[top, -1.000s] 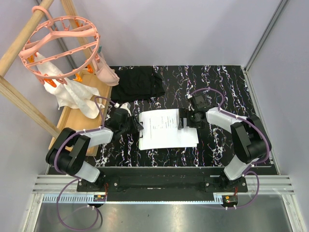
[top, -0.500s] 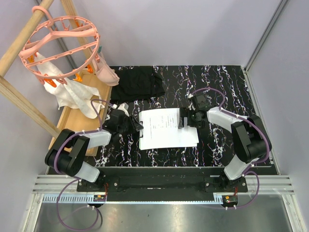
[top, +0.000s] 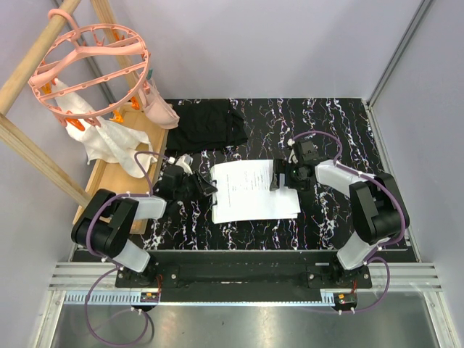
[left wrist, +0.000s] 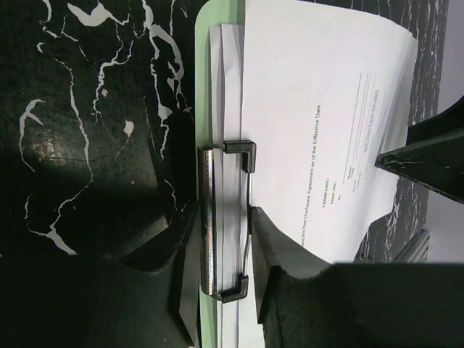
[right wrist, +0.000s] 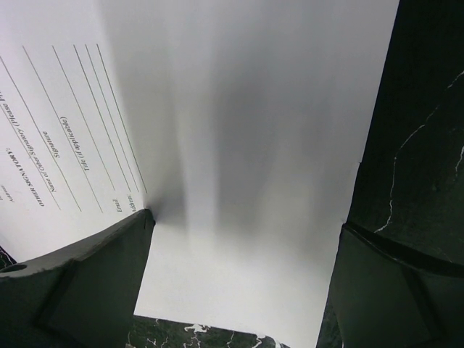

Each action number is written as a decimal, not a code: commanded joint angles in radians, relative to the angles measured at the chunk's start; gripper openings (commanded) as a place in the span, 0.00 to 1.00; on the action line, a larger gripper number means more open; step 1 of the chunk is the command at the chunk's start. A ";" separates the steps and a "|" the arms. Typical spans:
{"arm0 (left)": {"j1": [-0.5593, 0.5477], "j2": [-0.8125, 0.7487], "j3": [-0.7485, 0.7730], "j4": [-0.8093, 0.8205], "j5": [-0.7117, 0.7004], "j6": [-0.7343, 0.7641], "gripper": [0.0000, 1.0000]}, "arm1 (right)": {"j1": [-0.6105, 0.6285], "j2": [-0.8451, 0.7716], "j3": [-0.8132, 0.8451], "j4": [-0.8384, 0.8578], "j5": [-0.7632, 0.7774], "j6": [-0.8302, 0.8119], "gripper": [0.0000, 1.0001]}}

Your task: Put the files into the folder

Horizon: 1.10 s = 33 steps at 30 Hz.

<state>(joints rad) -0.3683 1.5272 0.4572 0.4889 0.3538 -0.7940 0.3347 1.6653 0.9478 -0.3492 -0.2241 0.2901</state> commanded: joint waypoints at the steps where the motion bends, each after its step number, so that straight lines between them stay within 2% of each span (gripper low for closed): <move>1: -0.061 -0.038 0.051 0.093 0.171 -0.028 0.00 | 0.043 0.010 -0.017 0.151 -0.198 0.067 1.00; 5: -0.080 -0.067 0.067 0.013 0.047 -0.016 0.00 | 0.055 0.010 -0.018 0.185 -0.238 0.093 1.00; 8: -0.093 -0.085 0.104 -0.107 -0.024 0.013 0.00 | 0.055 -0.002 -0.032 0.177 -0.193 0.100 1.00; 12: -0.093 -0.091 0.126 -0.154 -0.024 0.045 0.00 | 0.052 -0.036 -0.044 0.138 -0.116 0.070 1.00; 24: -0.081 -0.085 0.124 -0.176 -0.003 0.075 0.00 | -0.063 -0.091 -0.089 0.171 -0.299 0.058 1.00; 29: -0.080 -0.059 0.161 -0.225 -0.009 0.090 0.00 | -0.072 -0.096 -0.092 0.180 -0.342 0.075 1.00; 31: -0.083 -0.041 0.198 -0.290 -0.021 0.101 0.00 | -0.071 -0.082 -0.090 0.187 -0.353 0.081 1.00; 33: -0.087 -0.026 0.215 -0.323 -0.030 0.116 0.20 | -0.072 -0.069 -0.090 0.193 -0.354 0.089 1.00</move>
<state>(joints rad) -0.4221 1.4815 0.5819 0.1570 0.2287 -0.6910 0.2478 1.6123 0.8494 -0.2401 -0.4583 0.3370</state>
